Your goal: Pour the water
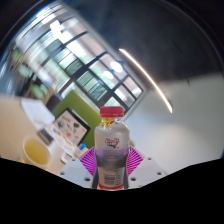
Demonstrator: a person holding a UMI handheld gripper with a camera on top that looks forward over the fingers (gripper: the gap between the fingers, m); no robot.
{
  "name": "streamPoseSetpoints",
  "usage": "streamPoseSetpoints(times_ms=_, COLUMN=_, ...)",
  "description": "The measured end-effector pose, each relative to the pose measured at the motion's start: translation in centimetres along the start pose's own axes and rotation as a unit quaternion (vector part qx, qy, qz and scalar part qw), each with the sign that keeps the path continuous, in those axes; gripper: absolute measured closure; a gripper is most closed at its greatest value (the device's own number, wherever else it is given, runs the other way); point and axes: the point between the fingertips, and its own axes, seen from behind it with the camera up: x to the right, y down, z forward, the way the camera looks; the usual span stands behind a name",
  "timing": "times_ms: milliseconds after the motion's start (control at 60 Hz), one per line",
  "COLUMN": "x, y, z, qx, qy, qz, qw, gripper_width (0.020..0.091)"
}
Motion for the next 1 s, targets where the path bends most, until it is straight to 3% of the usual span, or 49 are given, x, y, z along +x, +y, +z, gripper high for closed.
streamPoseSetpoints(times_ms=150, x=-1.9, y=3.7, z=1.1, qx=-0.010, qy=-0.053, qz=0.347, qw=0.936, gripper_width=0.0768)
streamPoseSetpoints(times_ms=467, x=-7.6, y=9.4, z=3.4, qx=-0.061, qy=-0.146, qz=0.358, qw=0.920, gripper_width=0.0765)
streamPoseSetpoints(times_ms=667, x=-9.7, y=11.0, z=2.5, qx=-0.096, qy=-0.177, qz=0.350, qw=0.915, gripper_width=0.0740)
streamPoseSetpoints(times_ms=867, x=-9.3, y=11.0, z=2.8, qx=-0.095, qy=-0.179, qz=0.356, qw=0.912, gripper_width=0.0696)
streamPoseSetpoints(times_ms=1000, x=-9.4, y=10.8, z=2.7, qx=-0.087, qy=-0.184, qz=0.352, qw=0.914, gripper_width=0.0610)
